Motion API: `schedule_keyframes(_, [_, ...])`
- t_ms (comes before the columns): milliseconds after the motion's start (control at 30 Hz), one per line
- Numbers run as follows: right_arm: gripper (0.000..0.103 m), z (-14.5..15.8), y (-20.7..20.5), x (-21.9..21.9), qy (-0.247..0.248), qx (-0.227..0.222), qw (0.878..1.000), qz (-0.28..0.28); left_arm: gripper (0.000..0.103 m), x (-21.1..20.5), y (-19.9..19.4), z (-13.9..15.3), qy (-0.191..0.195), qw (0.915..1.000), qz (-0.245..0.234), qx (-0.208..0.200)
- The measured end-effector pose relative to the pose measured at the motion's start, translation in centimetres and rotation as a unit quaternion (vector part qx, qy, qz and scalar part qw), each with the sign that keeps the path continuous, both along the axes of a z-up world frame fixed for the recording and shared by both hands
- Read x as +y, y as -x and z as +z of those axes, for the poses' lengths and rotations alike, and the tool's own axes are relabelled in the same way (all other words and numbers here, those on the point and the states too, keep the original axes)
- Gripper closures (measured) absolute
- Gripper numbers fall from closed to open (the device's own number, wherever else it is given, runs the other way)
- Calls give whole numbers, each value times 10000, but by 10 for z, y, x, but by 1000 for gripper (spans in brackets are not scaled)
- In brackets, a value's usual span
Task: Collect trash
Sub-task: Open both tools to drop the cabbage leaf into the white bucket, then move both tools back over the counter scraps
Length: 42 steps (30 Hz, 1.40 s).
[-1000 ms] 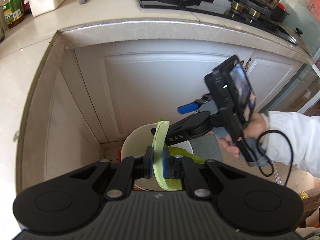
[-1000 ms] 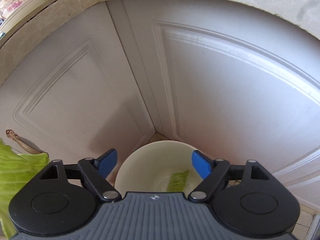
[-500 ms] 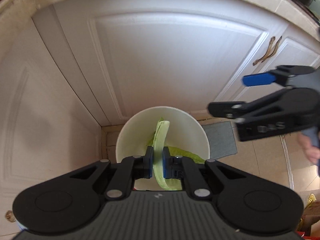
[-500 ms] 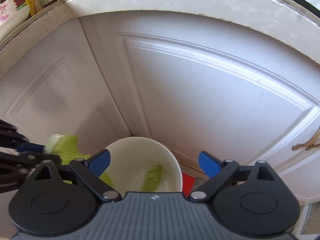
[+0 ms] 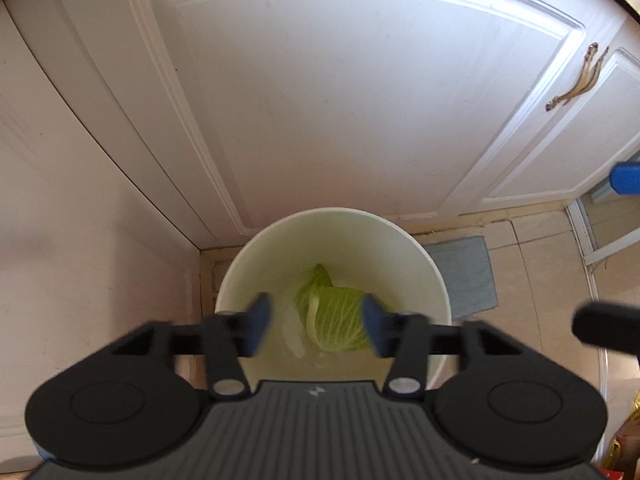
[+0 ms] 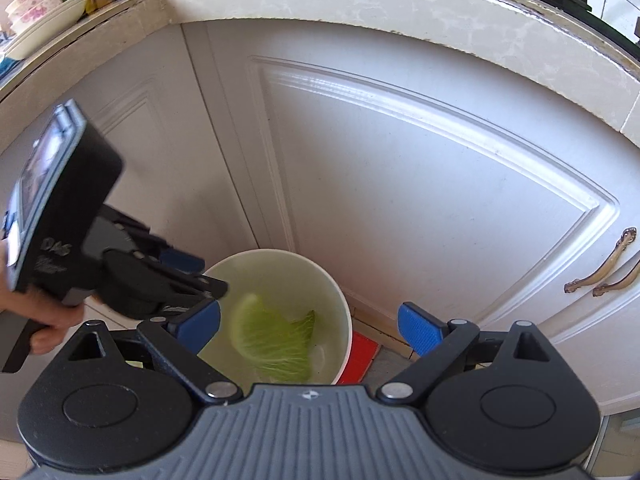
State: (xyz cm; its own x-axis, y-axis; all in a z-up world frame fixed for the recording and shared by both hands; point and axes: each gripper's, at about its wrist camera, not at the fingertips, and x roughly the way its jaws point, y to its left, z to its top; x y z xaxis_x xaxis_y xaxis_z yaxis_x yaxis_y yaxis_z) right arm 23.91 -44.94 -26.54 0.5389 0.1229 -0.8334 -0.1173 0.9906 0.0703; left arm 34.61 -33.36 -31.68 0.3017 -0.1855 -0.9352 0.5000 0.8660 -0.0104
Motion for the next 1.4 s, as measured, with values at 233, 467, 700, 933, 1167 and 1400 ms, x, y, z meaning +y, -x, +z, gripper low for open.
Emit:
schedule_keyframes(233, [5, -4, 0, 3, 28, 74, 9999, 85, 21, 1, 1, 8, -46, 9997, 63, -230])
schedule_keyframes(467, [4, -1, -1, 9, 129, 23, 9998, 145, 19, 2, 4, 20, -35, 9992, 107, -380])
schedule_keyframes(700, [3, 17, 12, 14, 281, -35, 9993, 262, 13, 9, 16, 49, -36, 9982, 80, -600])
schedule_keyframes(933, [1, 47, 28, 23, 376, -41, 9988, 309, 12, 16, 30, 83, -99, 9983, 57, -580])
schedule_keyframes(1167, [0, 88, 47, 34, 565, -183, 9979, 242, 12, 36, 58, 128, -5, 9969, -66, -782])
schedule_keyframes(1400, [0, 133, 66, 52, 472, -685, 9954, 475, 6, 69, 91, 185, 261, 9916, -68, -1269])
